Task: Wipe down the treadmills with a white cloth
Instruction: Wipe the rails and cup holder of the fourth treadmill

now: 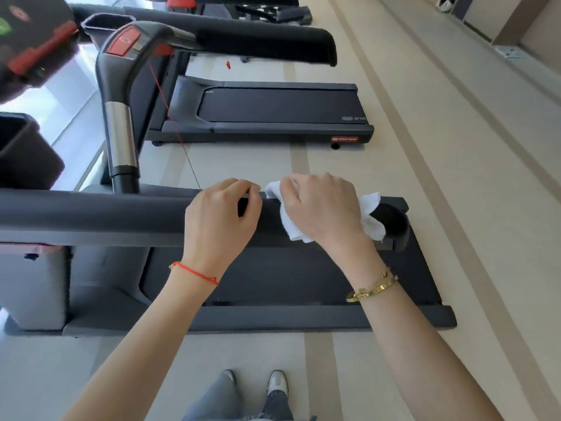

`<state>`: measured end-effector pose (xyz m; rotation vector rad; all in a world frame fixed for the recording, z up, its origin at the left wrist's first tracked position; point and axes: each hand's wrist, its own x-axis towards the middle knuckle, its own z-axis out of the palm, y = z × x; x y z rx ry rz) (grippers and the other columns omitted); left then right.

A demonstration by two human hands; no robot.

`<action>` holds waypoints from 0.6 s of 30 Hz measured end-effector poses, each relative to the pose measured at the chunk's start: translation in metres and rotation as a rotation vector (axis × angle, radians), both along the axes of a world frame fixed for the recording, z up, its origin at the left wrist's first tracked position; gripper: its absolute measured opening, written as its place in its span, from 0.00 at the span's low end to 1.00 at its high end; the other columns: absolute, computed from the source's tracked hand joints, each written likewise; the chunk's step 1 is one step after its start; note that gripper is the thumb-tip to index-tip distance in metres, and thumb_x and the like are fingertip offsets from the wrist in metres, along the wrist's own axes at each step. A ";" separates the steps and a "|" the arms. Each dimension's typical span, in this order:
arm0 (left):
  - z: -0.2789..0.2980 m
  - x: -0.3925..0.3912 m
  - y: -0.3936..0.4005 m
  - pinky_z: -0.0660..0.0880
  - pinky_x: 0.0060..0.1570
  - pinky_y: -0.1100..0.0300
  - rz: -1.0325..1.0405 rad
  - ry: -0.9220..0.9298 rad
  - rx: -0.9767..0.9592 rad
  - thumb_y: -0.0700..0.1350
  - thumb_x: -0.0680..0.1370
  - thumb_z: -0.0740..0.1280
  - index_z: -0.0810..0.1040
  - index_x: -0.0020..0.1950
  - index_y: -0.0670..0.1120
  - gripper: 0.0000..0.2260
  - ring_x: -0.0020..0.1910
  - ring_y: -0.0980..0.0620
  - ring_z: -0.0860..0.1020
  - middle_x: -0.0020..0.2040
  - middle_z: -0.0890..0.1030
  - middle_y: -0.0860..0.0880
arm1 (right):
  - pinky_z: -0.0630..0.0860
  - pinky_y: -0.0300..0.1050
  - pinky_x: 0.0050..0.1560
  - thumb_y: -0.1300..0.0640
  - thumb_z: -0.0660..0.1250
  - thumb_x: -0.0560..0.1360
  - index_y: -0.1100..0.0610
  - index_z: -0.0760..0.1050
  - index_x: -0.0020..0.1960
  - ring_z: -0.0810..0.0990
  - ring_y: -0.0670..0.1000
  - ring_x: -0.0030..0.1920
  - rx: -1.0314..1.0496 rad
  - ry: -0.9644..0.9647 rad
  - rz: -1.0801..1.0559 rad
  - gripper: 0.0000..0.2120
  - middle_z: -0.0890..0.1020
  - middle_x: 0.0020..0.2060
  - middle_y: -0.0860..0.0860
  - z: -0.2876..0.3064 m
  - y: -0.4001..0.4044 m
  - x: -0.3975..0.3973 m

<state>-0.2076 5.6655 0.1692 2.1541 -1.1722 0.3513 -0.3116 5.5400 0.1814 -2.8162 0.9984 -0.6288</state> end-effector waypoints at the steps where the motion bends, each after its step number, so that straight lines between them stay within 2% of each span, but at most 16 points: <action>1: 0.003 0.005 0.008 0.75 0.34 0.56 0.011 0.011 -0.031 0.44 0.80 0.63 0.84 0.46 0.46 0.10 0.37 0.50 0.79 0.42 0.84 0.53 | 0.54 0.44 0.28 0.49 0.53 0.80 0.54 0.70 0.33 0.65 0.51 0.27 -0.021 -0.010 0.022 0.19 0.65 0.24 0.46 0.000 0.007 0.008; 5: 0.008 0.042 0.045 0.77 0.48 0.53 0.046 -0.037 -0.073 0.40 0.79 0.64 0.84 0.50 0.43 0.08 0.49 0.49 0.80 0.48 0.85 0.50 | 0.59 0.45 0.30 0.49 0.49 0.80 0.54 0.68 0.35 0.69 0.53 0.30 -0.095 -0.036 0.110 0.19 0.72 0.27 0.48 0.001 0.040 0.043; 8: 0.007 0.071 0.073 0.75 0.54 0.44 0.087 -0.054 -0.061 0.40 0.80 0.64 0.84 0.49 0.42 0.09 0.50 0.46 0.79 0.47 0.85 0.48 | 0.58 0.45 0.32 0.49 0.47 0.79 0.54 0.65 0.35 0.68 0.53 0.29 -0.145 -0.087 0.152 0.18 0.71 0.28 0.49 0.000 0.067 0.071; 10: 0.005 0.087 0.090 0.74 0.55 0.43 0.116 -0.064 -0.048 0.40 0.80 0.64 0.84 0.48 0.41 0.09 0.50 0.45 0.79 0.46 0.84 0.48 | 0.58 0.46 0.33 0.49 0.49 0.79 0.55 0.67 0.36 0.66 0.53 0.30 -0.161 -0.134 0.173 0.17 0.71 0.28 0.49 -0.003 0.085 0.088; 15: 0.002 0.126 0.133 0.67 0.63 0.51 0.182 -0.144 -0.051 0.40 0.81 0.65 0.84 0.50 0.44 0.08 0.52 0.47 0.79 0.48 0.84 0.50 | 0.62 0.47 0.35 0.48 0.52 0.81 0.57 0.74 0.42 0.68 0.54 0.34 -0.236 -0.246 0.196 0.18 0.74 0.33 0.52 -0.014 0.133 0.132; 18: 0.004 0.156 0.159 0.66 0.64 0.51 0.202 -0.169 -0.084 0.40 0.81 0.64 0.84 0.52 0.46 0.09 0.54 0.47 0.79 0.49 0.84 0.51 | 0.63 0.46 0.36 0.48 0.51 0.82 0.57 0.74 0.43 0.69 0.54 0.35 -0.268 -0.270 0.207 0.19 0.74 0.34 0.52 -0.014 0.158 0.160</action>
